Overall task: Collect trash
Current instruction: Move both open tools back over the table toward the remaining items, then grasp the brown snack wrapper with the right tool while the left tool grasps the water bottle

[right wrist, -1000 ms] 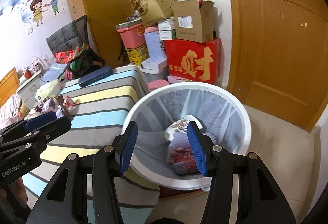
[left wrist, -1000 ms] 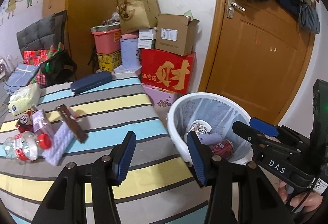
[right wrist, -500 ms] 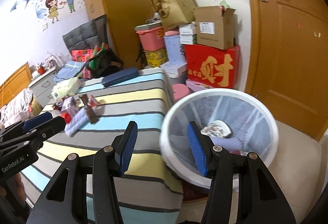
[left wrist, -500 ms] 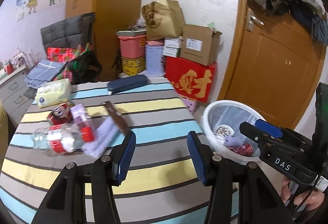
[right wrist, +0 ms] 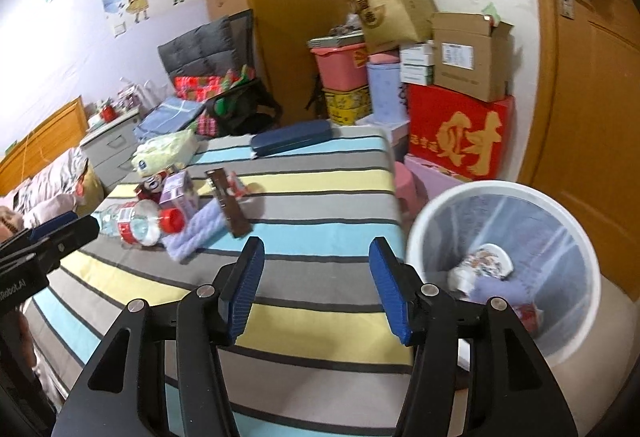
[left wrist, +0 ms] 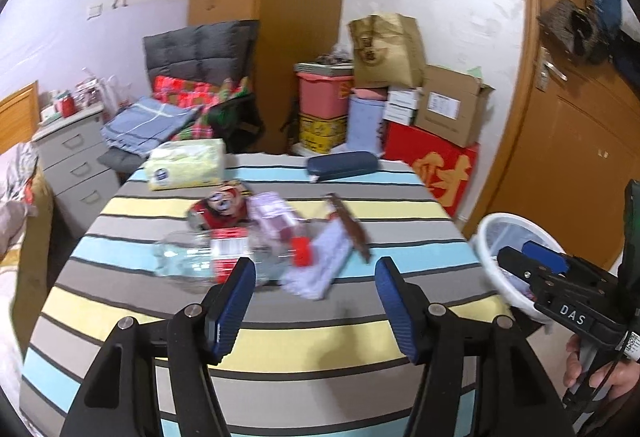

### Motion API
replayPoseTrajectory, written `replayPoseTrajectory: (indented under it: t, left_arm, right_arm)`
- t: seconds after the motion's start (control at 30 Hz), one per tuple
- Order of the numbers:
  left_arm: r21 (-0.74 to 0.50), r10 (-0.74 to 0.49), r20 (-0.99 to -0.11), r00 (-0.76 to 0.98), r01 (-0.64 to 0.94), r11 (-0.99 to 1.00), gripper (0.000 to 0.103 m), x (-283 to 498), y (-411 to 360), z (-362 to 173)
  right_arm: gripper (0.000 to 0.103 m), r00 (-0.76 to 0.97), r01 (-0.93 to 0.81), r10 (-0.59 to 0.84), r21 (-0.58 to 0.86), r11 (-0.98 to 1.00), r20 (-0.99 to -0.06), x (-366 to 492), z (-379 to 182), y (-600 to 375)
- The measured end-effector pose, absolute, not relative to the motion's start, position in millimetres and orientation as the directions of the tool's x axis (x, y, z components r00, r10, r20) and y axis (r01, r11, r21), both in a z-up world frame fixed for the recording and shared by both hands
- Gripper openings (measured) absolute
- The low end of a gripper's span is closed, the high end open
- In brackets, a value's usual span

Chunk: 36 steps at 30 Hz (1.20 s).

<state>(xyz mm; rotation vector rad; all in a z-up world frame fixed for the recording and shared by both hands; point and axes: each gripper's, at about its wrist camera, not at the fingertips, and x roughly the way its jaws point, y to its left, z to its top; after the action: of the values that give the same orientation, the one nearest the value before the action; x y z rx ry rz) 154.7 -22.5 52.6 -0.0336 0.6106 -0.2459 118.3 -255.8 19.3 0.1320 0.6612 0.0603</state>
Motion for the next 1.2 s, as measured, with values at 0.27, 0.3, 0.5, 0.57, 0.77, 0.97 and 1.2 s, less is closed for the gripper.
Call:
replayPoseTrajectory:
  t: [0.27,0.3,0.5,0.57,0.77,0.97,1.2]
  left_arm:
    - [-0.099,-0.199,-0.581,0.790,0.174,0.980,0.067,174.5,25.2,46.3]
    - [-0.109,-0.205,-0.582,0.787,0.174,0.979,0.067,177.9,30.2,45.1]
    - [-0.106,-0.228,-0.586,0.778,0.205,0.973,0.068,201.2,48.4,39.0]
    - [-0.120,-0.254,-0.592,0.765,0.229,0.966,0.069,212.2,53.9,37.7]
    - [-0.083,-0.259,-0.621,0.740,0.267,0.960,0.069,245.4,58.4,32.7]
    - [-0.090,-0.307,-0.665,0.681,0.335,0.938,0.069,273.0,59.4,18.0]
    - [-0.135,-0.363,-0.700,0.615,0.385,0.913,0.069,275.4,61.9,1.7]
  right_arm:
    - [0.057,0.767,-0.097,0.151,0.121,0.988,-0.624,138.5,13.8,-224.9]
    - [0.058,0.757,-0.101,0.156,0.122,0.987,-0.634,143.2,11.8,-221.4]
    - [0.061,0.729,-0.135,0.201,0.151,0.979,-0.655,163.3,2.9,-207.4]
    - [0.061,0.726,-0.150,0.197,0.129,0.980,-0.658,169.6,0.6,-201.4]
    - [0.061,0.699,-0.168,0.200,0.114,0.979,-0.687,192.8,-9.3,-193.2]
    - [0.061,0.676,-0.179,0.199,0.104,0.978,-0.710,210.4,-15.5,-192.3]
    - [0.061,0.639,-0.224,0.221,0.096,0.970,-0.736,221.7,-22.5,-190.6]
